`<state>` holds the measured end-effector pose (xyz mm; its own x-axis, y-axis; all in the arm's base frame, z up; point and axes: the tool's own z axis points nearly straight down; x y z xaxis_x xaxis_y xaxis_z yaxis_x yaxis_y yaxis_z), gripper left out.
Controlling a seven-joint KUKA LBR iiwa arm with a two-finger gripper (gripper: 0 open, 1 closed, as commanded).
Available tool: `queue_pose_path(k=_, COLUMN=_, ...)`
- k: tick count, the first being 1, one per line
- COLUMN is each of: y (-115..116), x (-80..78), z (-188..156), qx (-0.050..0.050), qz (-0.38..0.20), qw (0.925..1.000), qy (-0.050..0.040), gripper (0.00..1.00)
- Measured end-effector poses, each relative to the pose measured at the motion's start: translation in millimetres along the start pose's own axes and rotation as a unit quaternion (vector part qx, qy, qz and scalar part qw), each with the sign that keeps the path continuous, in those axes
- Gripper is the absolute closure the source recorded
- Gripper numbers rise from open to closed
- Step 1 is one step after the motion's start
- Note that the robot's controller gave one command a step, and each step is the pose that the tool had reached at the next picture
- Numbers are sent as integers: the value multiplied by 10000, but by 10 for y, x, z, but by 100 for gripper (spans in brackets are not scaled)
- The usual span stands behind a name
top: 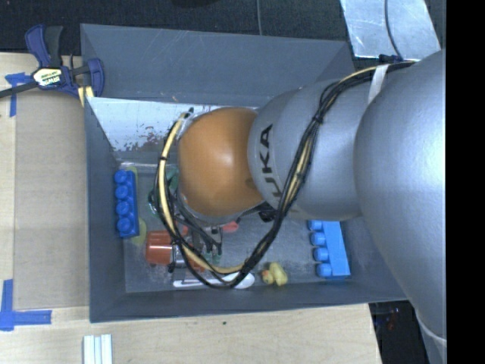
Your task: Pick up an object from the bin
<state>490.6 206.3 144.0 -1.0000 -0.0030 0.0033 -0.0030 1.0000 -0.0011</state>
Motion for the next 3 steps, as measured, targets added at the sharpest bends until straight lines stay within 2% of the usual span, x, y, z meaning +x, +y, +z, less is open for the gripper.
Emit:
queue_pose_path(k=1, y=-2, x=-20, z=-42, qx=-17, qz=11, qw=10000, qy=-36, gripper=0)
queue_pose_path(k=2, y=-361, x=-428, z=460, qx=-39, qz=-868, qw=9962, qy=-79, gripper=0)
queue_pose_path(k=3, y=-642, x=-736, z=734, qx=-21, qz=-1027, qw=9947, qy=-51, gripper=100)
